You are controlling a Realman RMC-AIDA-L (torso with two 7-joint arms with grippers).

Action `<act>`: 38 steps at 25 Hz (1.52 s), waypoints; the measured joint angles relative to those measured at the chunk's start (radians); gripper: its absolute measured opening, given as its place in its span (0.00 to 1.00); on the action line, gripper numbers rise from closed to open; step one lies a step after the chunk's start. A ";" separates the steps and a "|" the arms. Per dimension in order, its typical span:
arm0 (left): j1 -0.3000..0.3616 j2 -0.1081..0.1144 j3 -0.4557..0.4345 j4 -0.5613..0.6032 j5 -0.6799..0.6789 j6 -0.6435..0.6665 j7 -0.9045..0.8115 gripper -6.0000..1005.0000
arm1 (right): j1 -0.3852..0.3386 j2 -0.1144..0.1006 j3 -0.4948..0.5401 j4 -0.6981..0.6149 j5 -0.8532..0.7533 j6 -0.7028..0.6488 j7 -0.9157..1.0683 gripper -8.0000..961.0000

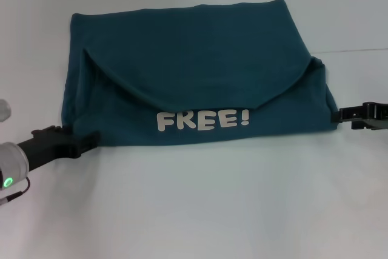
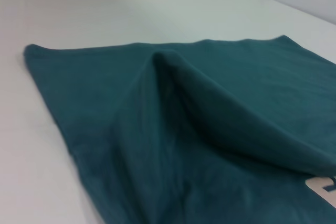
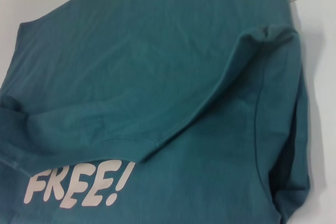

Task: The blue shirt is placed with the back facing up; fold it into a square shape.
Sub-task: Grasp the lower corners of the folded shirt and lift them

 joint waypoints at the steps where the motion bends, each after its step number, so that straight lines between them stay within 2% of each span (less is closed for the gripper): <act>1: 0.000 0.000 0.004 0.000 0.002 -0.003 0.000 0.72 | -0.001 0.000 0.000 0.000 0.000 0.000 0.000 0.74; 28: 0.005 -0.001 0.026 0.006 0.029 -0.004 0.000 0.72 | -0.009 0.007 0.004 -0.002 0.000 0.005 0.001 0.74; 33: 0.004 -0.001 0.029 0.011 0.029 -0.011 -0.006 0.66 | -0.007 0.008 0.004 -0.001 0.000 0.009 0.000 0.74; 38: 0.004 -0.001 0.029 0.018 0.029 -0.014 -0.008 0.45 | -0.006 0.008 0.004 -0.001 0.000 0.010 0.000 0.73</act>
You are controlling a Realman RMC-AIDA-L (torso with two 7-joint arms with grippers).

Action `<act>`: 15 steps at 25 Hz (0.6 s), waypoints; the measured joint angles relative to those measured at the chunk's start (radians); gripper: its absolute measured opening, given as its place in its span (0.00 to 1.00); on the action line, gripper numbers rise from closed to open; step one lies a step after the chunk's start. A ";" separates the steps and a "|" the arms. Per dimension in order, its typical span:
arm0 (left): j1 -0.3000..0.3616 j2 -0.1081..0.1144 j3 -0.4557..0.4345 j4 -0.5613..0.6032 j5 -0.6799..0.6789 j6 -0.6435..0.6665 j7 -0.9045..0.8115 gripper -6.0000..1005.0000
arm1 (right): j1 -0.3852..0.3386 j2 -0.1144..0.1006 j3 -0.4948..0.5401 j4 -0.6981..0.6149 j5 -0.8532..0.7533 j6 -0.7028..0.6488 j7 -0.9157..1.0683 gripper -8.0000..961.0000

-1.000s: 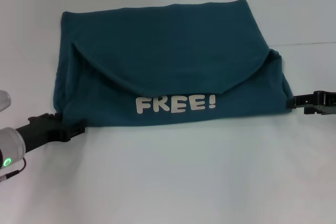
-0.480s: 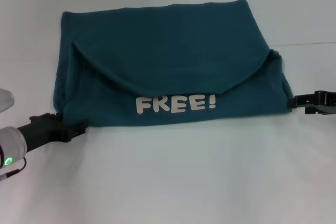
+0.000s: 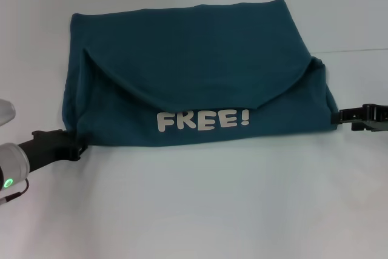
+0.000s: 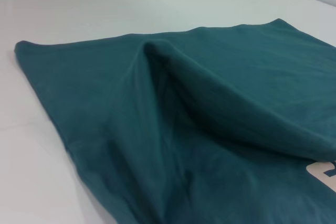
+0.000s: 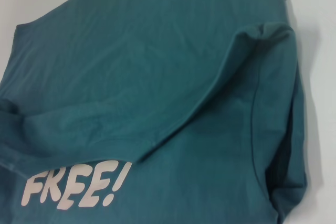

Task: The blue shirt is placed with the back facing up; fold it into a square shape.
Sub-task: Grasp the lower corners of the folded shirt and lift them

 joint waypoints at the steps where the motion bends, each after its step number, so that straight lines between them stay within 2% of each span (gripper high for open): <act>1: 0.000 0.000 0.000 0.000 0.000 -0.005 0.000 0.42 | 0.000 0.000 0.000 0.000 0.000 0.000 0.000 0.73; 8: -0.001 0.000 0.001 0.000 0.000 -0.020 0.000 0.17 | -0.001 0.000 0.000 -0.001 0.000 0.005 0.000 0.73; 15: 0.001 0.000 0.001 0.005 0.000 -0.019 0.000 0.02 | -0.001 -0.002 0.000 -0.004 0.000 0.008 0.003 0.73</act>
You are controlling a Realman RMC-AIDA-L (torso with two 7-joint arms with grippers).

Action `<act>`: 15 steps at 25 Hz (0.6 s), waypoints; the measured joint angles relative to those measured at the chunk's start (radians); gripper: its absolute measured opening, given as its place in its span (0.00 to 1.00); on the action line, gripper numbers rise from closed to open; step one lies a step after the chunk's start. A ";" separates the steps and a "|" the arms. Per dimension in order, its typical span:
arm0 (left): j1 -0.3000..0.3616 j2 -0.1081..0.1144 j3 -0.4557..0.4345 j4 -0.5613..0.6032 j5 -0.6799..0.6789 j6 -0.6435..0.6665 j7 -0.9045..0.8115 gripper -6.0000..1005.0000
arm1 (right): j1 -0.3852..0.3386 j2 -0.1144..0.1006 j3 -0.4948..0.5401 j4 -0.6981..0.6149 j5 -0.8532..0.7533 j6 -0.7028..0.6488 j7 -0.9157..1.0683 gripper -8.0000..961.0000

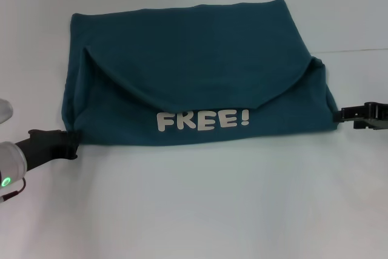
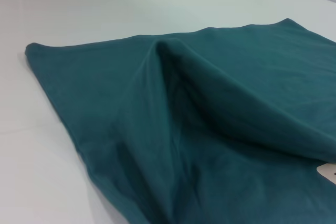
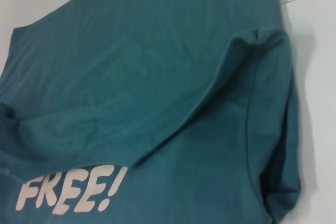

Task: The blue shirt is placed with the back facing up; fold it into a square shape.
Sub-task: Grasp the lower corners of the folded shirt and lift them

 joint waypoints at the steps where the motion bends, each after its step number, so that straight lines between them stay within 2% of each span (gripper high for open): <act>1: 0.006 0.000 0.000 0.006 0.000 0.007 -0.001 0.02 | 0.000 -0.003 0.000 0.000 -0.001 0.000 0.002 0.73; 5: 0.020 -0.001 0.000 0.017 0.000 0.033 -0.001 0.02 | -0.004 -0.014 -0.003 -0.005 -0.006 0.007 0.017 0.73; 9: 0.027 -0.001 -0.004 0.025 0.000 0.048 -0.001 0.02 | -0.005 -0.015 -0.007 -0.002 -0.007 0.033 0.019 0.73; 11: 0.028 -0.001 -0.005 0.026 0.000 0.050 -0.001 0.02 | -0.004 -0.009 -0.008 0.003 -0.007 0.056 0.017 0.73; 15: 0.028 -0.002 -0.002 0.026 0.000 0.052 -0.001 0.02 | 0.007 0.017 -0.021 0.009 -0.008 0.109 0.011 0.73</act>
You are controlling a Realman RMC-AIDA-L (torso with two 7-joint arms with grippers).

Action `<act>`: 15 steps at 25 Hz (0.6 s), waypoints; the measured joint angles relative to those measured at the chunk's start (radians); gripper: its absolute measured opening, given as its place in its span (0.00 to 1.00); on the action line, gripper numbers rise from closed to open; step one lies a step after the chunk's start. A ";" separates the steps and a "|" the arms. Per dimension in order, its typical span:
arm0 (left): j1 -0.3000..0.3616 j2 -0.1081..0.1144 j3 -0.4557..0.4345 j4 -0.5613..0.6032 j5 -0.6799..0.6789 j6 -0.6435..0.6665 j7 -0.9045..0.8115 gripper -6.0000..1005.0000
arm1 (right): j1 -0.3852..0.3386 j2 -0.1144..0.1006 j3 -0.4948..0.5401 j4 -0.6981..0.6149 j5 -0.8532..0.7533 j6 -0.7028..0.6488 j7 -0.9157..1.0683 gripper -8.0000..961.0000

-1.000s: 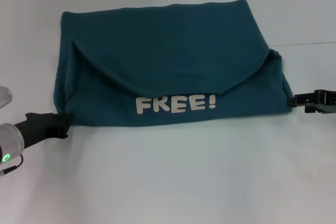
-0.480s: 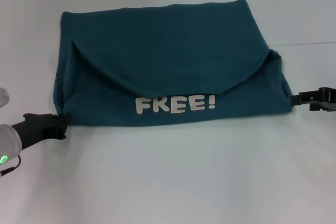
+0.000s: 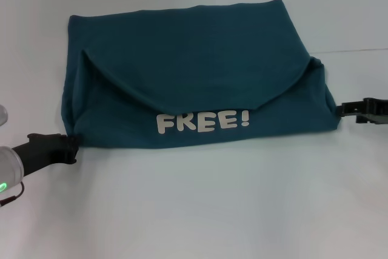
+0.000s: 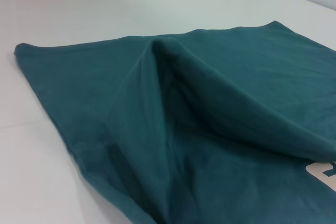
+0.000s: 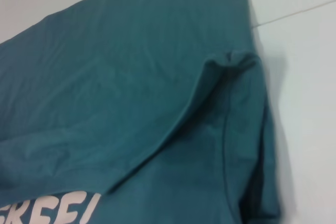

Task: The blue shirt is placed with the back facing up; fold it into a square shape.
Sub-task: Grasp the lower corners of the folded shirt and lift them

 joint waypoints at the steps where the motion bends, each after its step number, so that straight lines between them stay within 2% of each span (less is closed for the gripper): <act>1: 0.000 0.000 0.001 0.000 0.000 0.000 0.000 0.02 | 0.004 0.008 -0.008 0.001 0.000 0.011 0.000 0.73; 5: -0.001 0.000 -0.002 0.000 0.000 0.000 0.000 0.02 | 0.024 0.033 -0.058 0.003 0.000 0.038 -0.001 0.73; 15: -0.001 0.002 -0.004 0.000 0.000 0.000 0.000 0.02 | 0.028 0.037 -0.085 0.007 0.000 0.082 0.008 0.73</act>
